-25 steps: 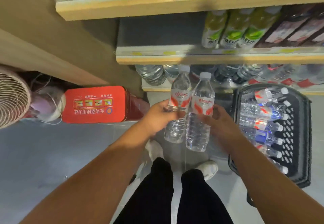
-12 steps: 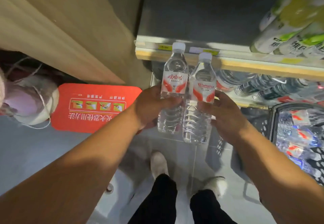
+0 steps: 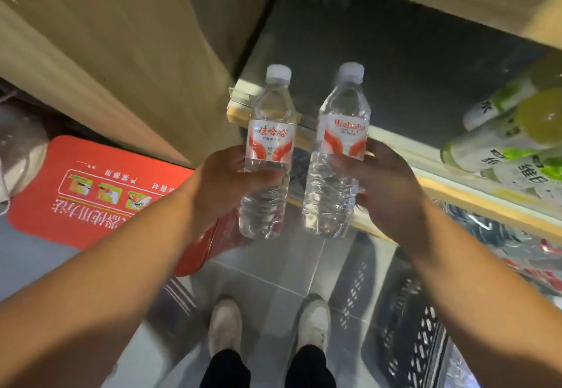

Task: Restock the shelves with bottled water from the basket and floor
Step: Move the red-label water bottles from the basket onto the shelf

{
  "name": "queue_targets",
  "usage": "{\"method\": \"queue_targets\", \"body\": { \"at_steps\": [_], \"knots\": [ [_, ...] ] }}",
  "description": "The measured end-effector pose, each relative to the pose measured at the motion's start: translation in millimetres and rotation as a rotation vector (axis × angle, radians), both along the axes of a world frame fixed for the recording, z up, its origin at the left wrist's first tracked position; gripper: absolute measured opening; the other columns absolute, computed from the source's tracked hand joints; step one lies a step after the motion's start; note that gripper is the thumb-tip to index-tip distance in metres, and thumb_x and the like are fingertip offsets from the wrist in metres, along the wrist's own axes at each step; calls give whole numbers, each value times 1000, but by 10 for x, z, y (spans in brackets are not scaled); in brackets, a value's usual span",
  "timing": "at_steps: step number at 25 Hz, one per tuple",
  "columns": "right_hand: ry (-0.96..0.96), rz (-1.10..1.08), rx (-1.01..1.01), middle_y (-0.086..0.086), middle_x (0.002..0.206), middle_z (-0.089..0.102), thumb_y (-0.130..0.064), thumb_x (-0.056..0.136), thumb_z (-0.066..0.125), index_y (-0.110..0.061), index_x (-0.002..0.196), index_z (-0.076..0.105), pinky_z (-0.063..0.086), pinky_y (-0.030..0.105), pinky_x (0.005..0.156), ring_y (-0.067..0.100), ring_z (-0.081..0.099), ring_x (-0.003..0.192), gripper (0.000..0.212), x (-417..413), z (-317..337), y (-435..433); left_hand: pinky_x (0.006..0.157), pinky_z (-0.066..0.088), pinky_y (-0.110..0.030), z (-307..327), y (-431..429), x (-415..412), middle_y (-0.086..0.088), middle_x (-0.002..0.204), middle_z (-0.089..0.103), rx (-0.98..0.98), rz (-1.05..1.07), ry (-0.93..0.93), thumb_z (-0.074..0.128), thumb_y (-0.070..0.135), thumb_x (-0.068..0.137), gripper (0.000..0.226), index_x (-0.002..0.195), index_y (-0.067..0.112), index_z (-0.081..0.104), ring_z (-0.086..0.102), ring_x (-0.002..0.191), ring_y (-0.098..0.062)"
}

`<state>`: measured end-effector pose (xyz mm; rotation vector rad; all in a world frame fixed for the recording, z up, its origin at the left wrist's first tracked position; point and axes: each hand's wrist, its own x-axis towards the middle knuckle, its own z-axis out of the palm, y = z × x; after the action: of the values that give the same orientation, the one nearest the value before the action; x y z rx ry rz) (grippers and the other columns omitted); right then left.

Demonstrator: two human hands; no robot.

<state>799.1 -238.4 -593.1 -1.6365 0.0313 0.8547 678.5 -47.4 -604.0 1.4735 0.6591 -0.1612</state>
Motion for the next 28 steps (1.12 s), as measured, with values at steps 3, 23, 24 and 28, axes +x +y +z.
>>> {"method": "queue_targets", "body": {
  "at_steps": [3,23,24,28],
  "knots": [
    [-88,44,-28,-7,95,75,-23,79,78,-21,109,66,53,35,77,12,72,85,33,291,99,189,87,54,-38,35,31,71,-4,102,76,1,69,13,75,14,82,25,107,18,71,72,96,-22],
    [-422,26,-54,-11,119,64,-25,78,80,-22,132,49,49,14,85,-3,59,105,63,577,326,698,87,54,-37,197,50,217,1,101,76,20,240,59,72,11,81,26,104,22,70,72,92,-16],
    [-437,4,-38,-11,119,64,-24,78,80,-21,131,49,50,12,87,-2,60,106,62,599,343,699,88,54,-38,205,37,214,0,101,76,12,235,60,72,10,82,25,104,22,70,72,94,-18],
    [-520,-39,-4,-3,130,60,-19,77,81,-17,135,43,49,17,97,6,58,119,70,687,259,750,87,55,-38,219,6,179,0,98,77,14,208,67,72,11,82,23,102,21,70,73,92,-17]
  ]
}}
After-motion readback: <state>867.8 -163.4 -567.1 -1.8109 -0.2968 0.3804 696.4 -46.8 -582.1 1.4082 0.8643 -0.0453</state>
